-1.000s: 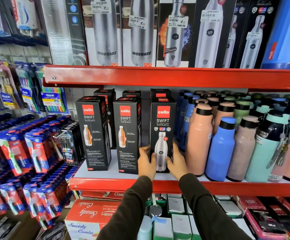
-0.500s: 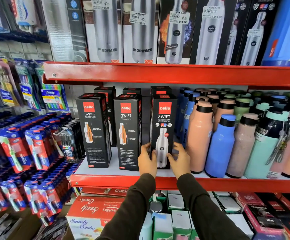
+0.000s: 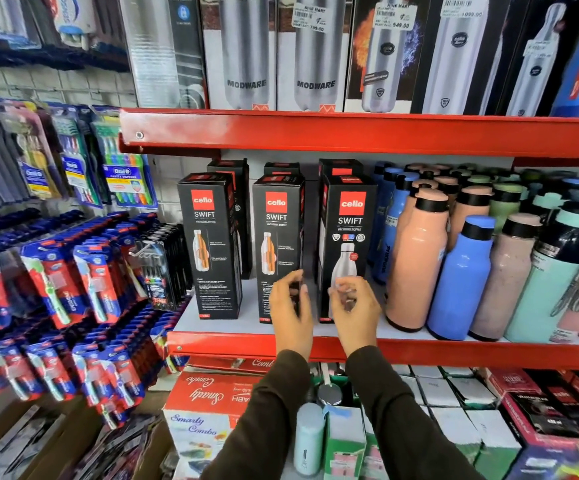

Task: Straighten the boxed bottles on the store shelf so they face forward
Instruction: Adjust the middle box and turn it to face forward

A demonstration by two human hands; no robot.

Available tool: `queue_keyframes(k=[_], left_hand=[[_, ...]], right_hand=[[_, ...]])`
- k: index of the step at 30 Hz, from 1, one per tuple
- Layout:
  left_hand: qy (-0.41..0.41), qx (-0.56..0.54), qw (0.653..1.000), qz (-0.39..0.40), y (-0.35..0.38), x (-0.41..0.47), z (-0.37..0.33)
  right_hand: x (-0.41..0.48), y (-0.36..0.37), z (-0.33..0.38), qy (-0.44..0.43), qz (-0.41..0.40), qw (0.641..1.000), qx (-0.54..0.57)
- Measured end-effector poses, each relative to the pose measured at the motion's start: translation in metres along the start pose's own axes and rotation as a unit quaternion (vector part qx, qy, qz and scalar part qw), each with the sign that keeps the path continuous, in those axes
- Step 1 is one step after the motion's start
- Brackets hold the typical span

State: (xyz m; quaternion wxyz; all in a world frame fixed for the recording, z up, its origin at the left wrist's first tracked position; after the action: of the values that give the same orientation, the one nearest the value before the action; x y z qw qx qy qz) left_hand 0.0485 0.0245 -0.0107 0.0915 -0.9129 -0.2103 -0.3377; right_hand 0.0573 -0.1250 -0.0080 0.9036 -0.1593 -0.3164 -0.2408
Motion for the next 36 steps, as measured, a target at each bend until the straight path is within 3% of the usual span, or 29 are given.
queue_keyframes(k=[3,5,10,14,25,36], left_hand=[[0.007,0.052,0.998,-0.042,-0.021,0.011,0.009],[-0.021,0.062,0.997,-0.042,-0.033,0.021,0.02],[-0.151,0.035,0.984,0.083,-0.038,0.041,0.058],[-0.183,0.01,0.973,0.143,-0.039,0.044,0.07],[-0.187,-0.081,0.974,0.094,-0.058,0.054,0.061],[-0.172,-0.121,0.976,0.062,-0.065,0.055,0.046]], right_hand=[[-0.006,0.026,0.012,-0.001,0.055,0.998,0.007],[-0.009,0.049,0.014,0.044,0.12,0.992,0.01],[-0.009,0.085,0.004,0.118,0.186,0.974,-0.051],[-0.009,0.089,0.003,0.142,0.187,0.969,-0.074],[-0.01,0.091,0.002,0.146,0.213,0.966,-0.033],[-0.007,0.083,0.044,0.105,0.126,0.986,0.001]])
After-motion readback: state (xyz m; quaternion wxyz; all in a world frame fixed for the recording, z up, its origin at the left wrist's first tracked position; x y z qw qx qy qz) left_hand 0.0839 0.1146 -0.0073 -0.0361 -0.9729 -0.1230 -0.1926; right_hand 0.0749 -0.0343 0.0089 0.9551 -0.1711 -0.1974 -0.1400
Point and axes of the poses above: each hand's wrist, its own x-axis towards the middle knuckle, its own y-axis out of the palm, z = x × y, the point moved 6 cm from there along x, towards the middle knuckle, and after that the axes turned 1 degree about y, right-handed, at the moved point
